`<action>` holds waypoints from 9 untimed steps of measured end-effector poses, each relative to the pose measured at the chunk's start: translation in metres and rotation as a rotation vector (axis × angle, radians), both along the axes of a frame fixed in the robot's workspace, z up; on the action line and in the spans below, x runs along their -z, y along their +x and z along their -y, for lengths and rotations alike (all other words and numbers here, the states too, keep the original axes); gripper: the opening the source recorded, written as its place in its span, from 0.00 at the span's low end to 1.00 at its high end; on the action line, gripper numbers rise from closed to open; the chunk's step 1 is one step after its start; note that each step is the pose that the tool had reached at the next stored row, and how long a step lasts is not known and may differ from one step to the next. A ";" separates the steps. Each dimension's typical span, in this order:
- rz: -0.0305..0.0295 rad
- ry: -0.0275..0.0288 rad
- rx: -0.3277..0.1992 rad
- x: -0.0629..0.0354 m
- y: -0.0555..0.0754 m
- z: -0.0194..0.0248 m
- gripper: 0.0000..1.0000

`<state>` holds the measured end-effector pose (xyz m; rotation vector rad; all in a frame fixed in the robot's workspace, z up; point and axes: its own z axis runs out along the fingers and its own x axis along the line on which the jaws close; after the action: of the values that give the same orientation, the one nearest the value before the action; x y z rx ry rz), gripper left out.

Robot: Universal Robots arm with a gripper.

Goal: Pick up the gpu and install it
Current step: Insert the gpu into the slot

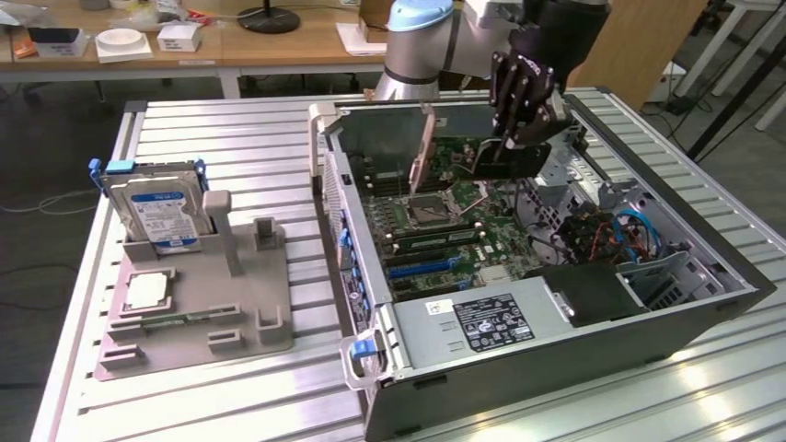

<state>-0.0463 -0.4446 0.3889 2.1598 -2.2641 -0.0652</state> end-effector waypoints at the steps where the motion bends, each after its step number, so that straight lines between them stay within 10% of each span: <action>1: 0.0020 0.0000 -0.007 0.0005 0.000 0.0000 0.26; 9: 0.0021 -0.0001 -0.009 0.0006 0.000 0.0000 0.26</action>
<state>-0.0462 -0.4447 0.3883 2.1709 -2.2553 -0.0628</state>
